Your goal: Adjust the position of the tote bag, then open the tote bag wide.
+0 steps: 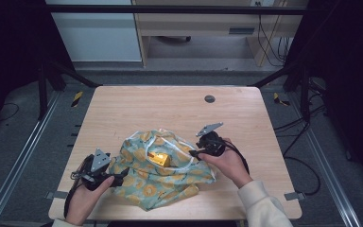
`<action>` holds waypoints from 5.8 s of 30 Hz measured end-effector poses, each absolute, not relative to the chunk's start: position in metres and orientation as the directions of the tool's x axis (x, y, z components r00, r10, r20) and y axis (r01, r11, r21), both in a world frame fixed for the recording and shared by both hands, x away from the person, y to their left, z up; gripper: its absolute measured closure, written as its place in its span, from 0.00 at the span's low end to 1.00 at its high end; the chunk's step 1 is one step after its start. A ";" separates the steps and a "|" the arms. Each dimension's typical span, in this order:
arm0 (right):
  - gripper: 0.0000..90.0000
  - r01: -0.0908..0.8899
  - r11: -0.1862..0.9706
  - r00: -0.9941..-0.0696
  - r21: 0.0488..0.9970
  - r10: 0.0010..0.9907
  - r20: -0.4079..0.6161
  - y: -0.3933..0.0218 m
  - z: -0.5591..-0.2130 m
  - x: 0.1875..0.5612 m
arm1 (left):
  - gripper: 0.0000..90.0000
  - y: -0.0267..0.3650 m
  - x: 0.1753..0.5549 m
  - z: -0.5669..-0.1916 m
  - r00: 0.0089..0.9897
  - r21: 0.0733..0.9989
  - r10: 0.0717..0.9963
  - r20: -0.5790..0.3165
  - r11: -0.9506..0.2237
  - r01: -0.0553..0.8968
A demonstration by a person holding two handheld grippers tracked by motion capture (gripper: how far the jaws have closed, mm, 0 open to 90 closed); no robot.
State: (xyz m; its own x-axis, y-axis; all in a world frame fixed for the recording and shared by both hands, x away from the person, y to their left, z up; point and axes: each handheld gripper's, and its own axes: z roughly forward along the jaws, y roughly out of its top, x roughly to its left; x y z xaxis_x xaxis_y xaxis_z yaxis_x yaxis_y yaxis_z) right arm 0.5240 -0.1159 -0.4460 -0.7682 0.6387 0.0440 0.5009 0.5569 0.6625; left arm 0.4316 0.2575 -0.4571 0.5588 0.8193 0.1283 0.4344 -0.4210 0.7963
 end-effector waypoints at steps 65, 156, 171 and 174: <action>1.00 0.138 0.363 -0.845 0.922 0.528 -0.082 -0.105 -0.332 0.446 | 0.17 0.190 0.492 -0.374 0.630 0.794 0.749 0.204 -0.503 0.341; 0.72 0.357 0.573 -0.853 0.738 0.522 0.008 -0.085 -0.442 0.486 | 0.94 0.235 0.407 -0.469 0.786 0.619 0.600 0.147 -0.676 0.400; 0.97 0.326 0.516 -0.852 0.792 0.523 0.010 -0.092 -0.430 0.477 | 0.37 0.218 0.397 -0.443 0.828 0.768 0.558 0.054 -0.553 0.322; 0.98 0.322 0.501 -0.851 0.803 0.525 0.013 -0.093 -0.427 0.477 | 0.33 0.217 0.405 -0.436 0.824 0.799 0.566 0.034 -0.511 0.318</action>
